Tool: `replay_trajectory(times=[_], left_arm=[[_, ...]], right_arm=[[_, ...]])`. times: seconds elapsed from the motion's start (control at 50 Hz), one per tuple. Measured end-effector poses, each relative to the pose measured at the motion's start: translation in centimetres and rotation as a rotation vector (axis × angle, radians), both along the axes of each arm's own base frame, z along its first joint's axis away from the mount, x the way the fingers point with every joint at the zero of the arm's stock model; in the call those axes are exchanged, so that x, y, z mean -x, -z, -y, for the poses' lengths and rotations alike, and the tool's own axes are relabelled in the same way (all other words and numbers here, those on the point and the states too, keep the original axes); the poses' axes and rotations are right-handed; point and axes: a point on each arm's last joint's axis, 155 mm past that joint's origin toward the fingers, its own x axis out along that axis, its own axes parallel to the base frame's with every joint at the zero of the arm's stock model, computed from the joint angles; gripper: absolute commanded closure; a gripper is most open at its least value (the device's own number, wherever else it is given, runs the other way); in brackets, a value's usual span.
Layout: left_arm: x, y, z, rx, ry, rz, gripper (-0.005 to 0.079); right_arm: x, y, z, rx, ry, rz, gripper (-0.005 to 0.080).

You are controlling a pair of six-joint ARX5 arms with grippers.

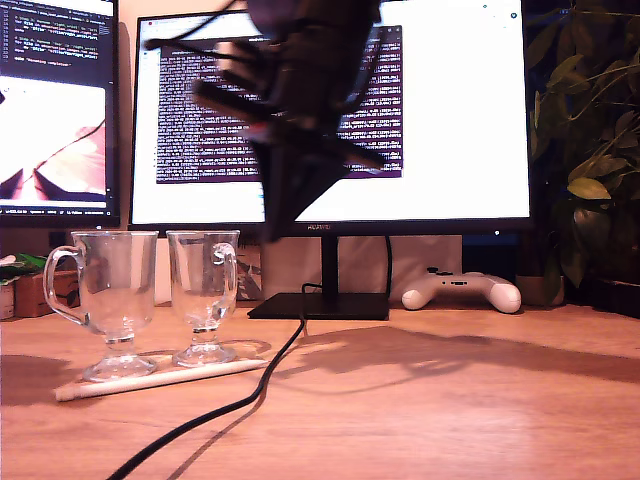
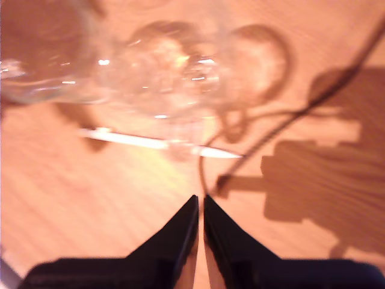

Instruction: Pick the small glass cups in front of you with each of your hands, and place them behind the white pen

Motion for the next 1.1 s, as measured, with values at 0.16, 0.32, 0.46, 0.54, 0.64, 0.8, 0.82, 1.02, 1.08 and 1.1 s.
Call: replay_trajectory(times=[0.16,0.32,0.46,0.54,0.64,0.8,0.82,1.02,1.08,1.1], left_arm=[[0.9,-0.2,0.0,-0.01,0.006,0.005,0.0761],[1.4,-1.5,-0.7,-0.037,-0.026,0.072,0.0761],[2.1,-2.4,-1.0,-0.038,-0.054,0.103,0.0761],[2.3,-2.6,-1.1,-0.038,-0.059,0.109,0.0761],[2.4,-2.4,-1.1,-0.039,-0.06,0.101,0.0761],[2.5,-2.3,-1.1,-0.039,-0.06,0.093,0.0761],[2.5,-2.3,-1.1,-0.039,-0.06,0.093,0.0761],[2.3,-2.5,-1.3,-0.044,-0.066,0.105,0.0761],[2.1,-2.7,-1.3,-0.046,-0.069,0.12,0.0761],[2.0,-2.8,-1.3,-0.046,-0.07,0.127,0.0761]], right_arm=[[-1.8,-1.4,2.5,-0.011,0.052,0.027,0.0762],[-4.2,-1.5,5.6,0.02,0.135,0.052,0.0762],[-6.0,-1.5,8.5,0.031,0.209,0.056,0.0762],[-6.8,-1.4,10.0,0.032,0.245,0.055,0.0762],[-7.7,-1.3,11.6,0.034,0.284,0.057,0.0762],[-8.0,0.2,14.6,0.063,0.341,0.066,0.0762],[-7.8,0.4,15.0,0.065,0.347,0.064,0.0762],[-6.5,1.1,19.5,0.048,0.434,0.1,0.0762],[-6.2,0.5,20.9,0.034,0.466,0.131,0.0762],[-6.1,0.3,21.4,0.032,0.476,0.138,0.0762]])
